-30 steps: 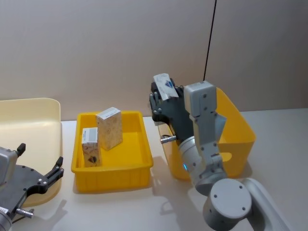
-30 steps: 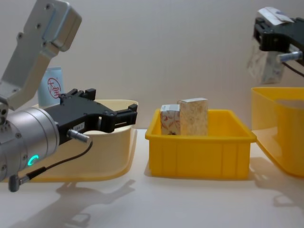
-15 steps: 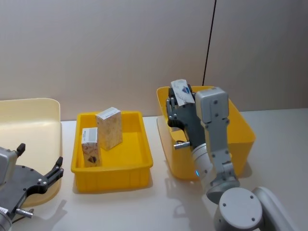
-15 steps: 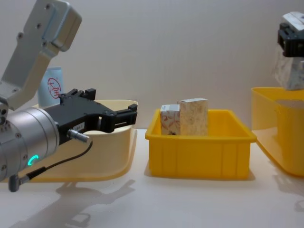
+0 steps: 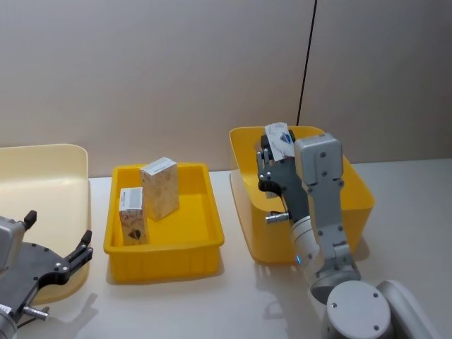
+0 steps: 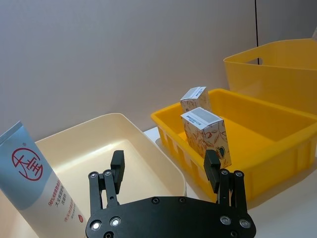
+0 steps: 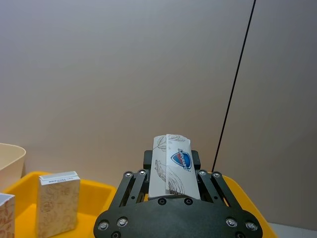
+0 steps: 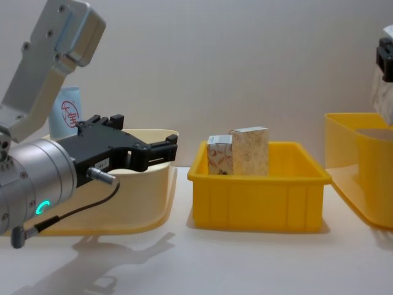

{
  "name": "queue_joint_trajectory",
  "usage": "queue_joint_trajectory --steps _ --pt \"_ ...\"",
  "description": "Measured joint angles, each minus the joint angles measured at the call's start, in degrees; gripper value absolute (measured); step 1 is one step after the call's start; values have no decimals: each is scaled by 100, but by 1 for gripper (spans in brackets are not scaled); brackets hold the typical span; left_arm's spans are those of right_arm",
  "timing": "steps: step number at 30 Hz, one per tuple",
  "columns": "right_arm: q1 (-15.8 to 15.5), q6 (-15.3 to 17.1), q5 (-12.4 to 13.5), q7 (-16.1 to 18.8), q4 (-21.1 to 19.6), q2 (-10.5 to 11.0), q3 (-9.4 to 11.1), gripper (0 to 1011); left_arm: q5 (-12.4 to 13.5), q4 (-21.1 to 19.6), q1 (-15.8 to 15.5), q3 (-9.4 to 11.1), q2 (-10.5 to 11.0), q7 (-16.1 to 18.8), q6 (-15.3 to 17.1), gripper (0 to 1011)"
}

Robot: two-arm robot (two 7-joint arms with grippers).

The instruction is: Bimanual collaborative sorting of washing and personal care products

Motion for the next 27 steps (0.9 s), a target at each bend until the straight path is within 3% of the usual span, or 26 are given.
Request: queue_joint_trajectory --steps 27 --pt "3 333 -252 -199 263 -171 229 393 0 0 0 0 0 0 0 1000"
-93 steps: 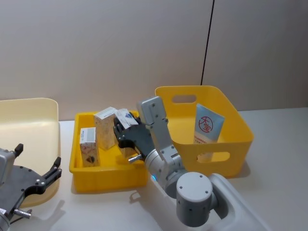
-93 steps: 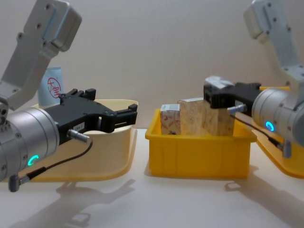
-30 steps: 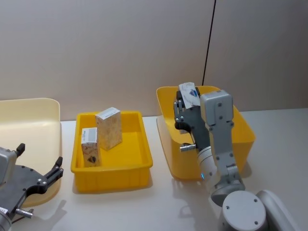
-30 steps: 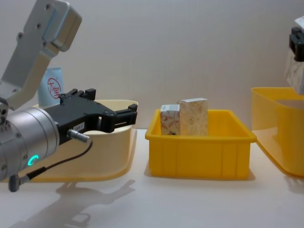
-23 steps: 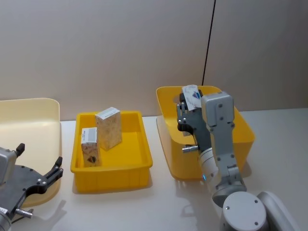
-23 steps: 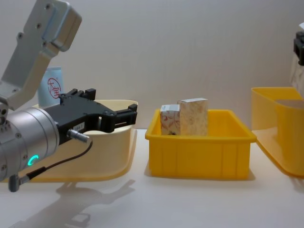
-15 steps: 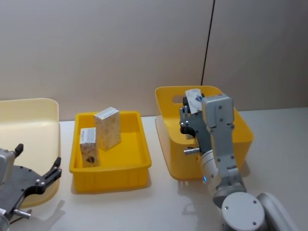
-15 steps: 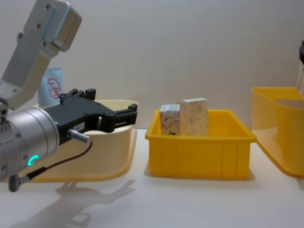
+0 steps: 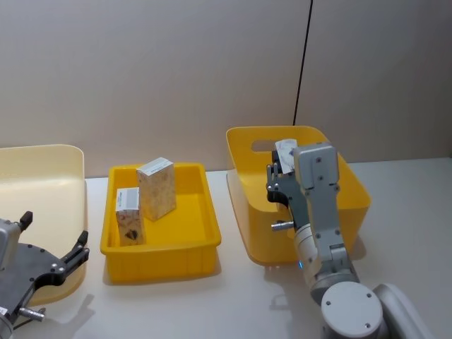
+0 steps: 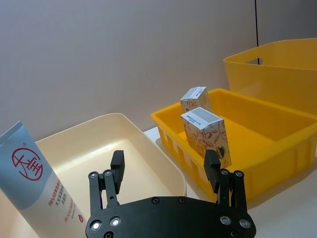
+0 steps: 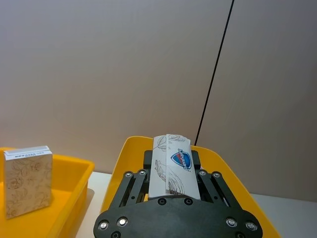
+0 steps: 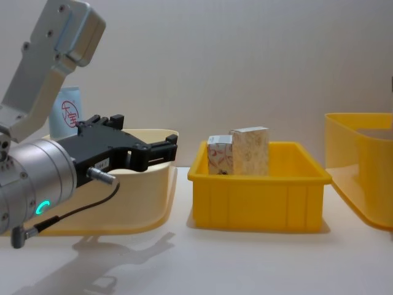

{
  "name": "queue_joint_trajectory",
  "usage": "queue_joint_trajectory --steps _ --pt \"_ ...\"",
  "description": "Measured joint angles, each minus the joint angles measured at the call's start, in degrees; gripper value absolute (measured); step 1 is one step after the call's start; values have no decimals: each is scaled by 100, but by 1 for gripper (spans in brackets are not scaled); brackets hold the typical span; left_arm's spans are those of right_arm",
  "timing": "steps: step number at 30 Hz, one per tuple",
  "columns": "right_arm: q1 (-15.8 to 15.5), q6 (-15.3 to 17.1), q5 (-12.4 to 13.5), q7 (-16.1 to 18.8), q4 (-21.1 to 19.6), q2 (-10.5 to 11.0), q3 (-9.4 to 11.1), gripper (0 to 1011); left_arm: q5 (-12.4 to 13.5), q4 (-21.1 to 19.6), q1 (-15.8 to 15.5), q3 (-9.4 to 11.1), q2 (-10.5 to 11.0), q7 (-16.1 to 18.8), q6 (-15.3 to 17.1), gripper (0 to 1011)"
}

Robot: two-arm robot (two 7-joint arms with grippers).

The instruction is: Bimanual collaborative sorting of washing and personal care products

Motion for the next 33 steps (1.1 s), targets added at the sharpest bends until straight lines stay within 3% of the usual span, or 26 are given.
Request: queue_joint_trajectory --steps 14,33 --pt "82 33 -67 1 153 -66 27 402 0 0 0 0 0 0 0 1000" --pt "108 42 -83 6 204 -88 38 959 0 0 0 0 0 0 0 999"
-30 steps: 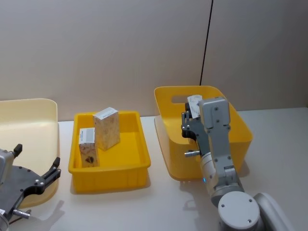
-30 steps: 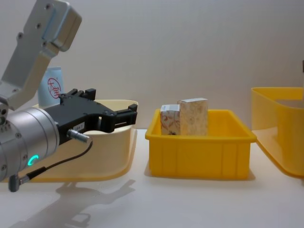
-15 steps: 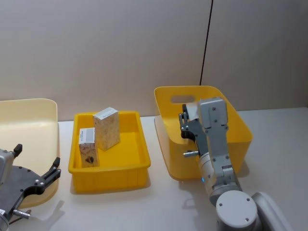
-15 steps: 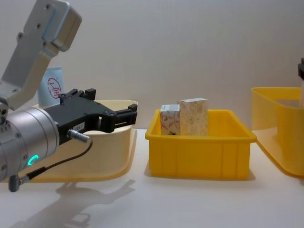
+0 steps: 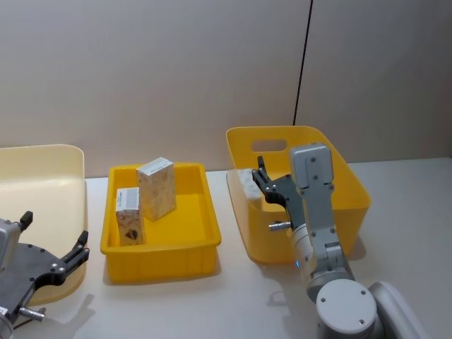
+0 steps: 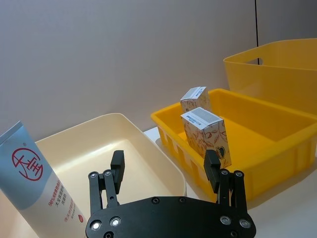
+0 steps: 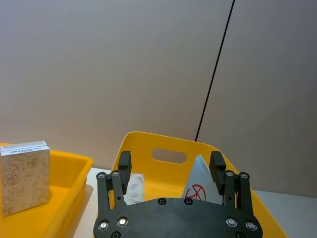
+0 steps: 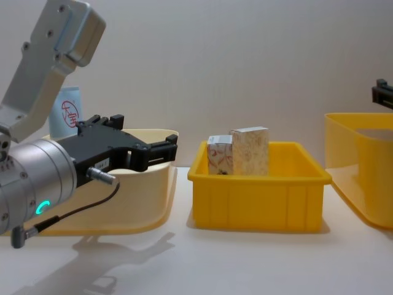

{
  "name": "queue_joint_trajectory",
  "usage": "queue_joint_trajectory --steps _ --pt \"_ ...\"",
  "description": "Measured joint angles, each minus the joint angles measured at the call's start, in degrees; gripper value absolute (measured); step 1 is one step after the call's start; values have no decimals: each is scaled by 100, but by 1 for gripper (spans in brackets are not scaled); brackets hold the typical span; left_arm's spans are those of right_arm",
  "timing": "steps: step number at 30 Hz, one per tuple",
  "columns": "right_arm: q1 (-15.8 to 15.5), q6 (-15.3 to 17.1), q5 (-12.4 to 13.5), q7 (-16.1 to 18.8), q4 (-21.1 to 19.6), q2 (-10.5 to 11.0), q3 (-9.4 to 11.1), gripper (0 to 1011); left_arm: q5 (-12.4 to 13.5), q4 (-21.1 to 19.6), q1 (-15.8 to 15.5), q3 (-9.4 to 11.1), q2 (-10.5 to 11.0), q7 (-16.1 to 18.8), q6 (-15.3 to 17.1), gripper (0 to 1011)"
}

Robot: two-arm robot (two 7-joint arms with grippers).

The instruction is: Bimanual collaborative sorting of washing and personal care products

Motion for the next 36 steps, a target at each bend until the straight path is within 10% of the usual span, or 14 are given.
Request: queue_joint_trajectory --steps 36 --pt "-51 -607 392 550 -34 141 -43 1001 0 0 0 0 0 0 0 1000"
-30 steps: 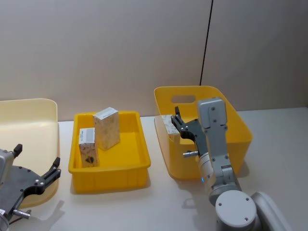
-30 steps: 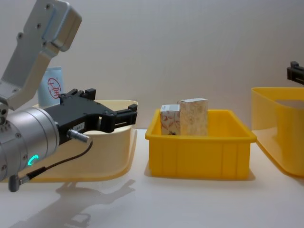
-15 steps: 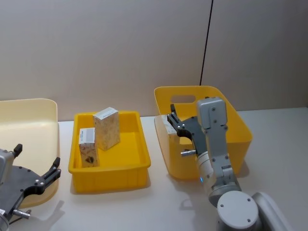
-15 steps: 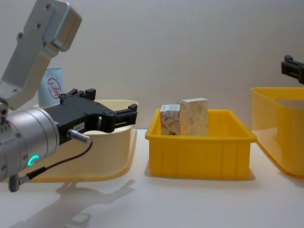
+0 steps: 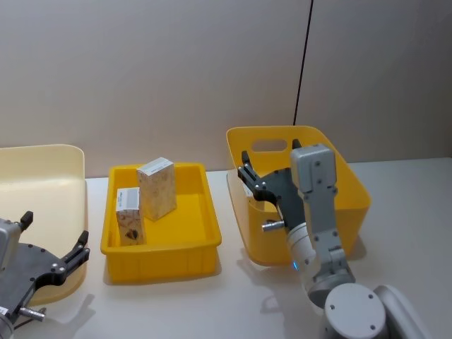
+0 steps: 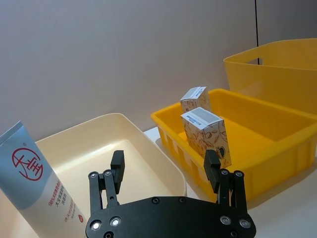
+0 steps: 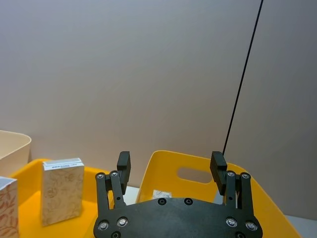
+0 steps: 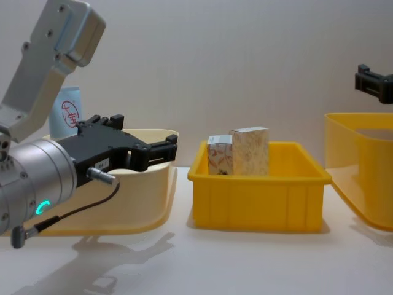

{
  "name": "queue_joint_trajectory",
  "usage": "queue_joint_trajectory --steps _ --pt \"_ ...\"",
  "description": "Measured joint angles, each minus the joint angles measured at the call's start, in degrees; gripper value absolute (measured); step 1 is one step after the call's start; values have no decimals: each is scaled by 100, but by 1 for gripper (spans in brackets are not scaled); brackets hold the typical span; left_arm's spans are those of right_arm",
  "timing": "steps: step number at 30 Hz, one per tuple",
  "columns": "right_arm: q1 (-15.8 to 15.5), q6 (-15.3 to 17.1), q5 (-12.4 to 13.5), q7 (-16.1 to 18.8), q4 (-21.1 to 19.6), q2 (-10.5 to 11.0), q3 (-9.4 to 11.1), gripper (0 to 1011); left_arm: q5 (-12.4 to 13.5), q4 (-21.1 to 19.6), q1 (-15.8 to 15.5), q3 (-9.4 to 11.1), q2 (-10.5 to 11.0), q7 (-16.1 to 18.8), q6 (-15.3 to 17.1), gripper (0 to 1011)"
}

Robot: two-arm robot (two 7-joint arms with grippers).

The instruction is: Bimanual collaborative sorting of washing and personal care products

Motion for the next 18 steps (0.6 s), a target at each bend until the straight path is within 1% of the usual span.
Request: queue_joint_trajectory --steps 1,5,7,8,9,10,13,16,17,18 --pt "0 0 0 0 0 0 0 1001 0 0 0 0 0 0 0 1000" --pt "-105 33 231 91 -84 138 -57 1001 0 0 0 0 0 0 0 1000" --pt "-172 60 386 152 -138 234 -96 1001 0 0 0 0 0 0 0 1000" --pt "-172 60 386 152 -138 234 -96 1001 0 0 0 0 0 0 0 1000" --pt "-245 79 555 218 -194 331 -135 1001 0 0 0 0 0 0 0 1000" --pt "-245 79 555 218 -194 331 -135 1001 0 0 0 0 0 0 0 1000" --pt "-372 118 840 336 -301 505 -203 1001 0 0 0 0 0 0 0 1000" --pt "-454 145 1018 402 -363 612 -244 1001 0 0 0 0 0 0 0 1000" --pt "-500 159 1126 446 -398 674 -271 1001 0 0 0 0 0 0 0 1000" --pt "-525 167 1182 469 -418 709 -285 1001 0 0 0 0 0 0 0 1000"
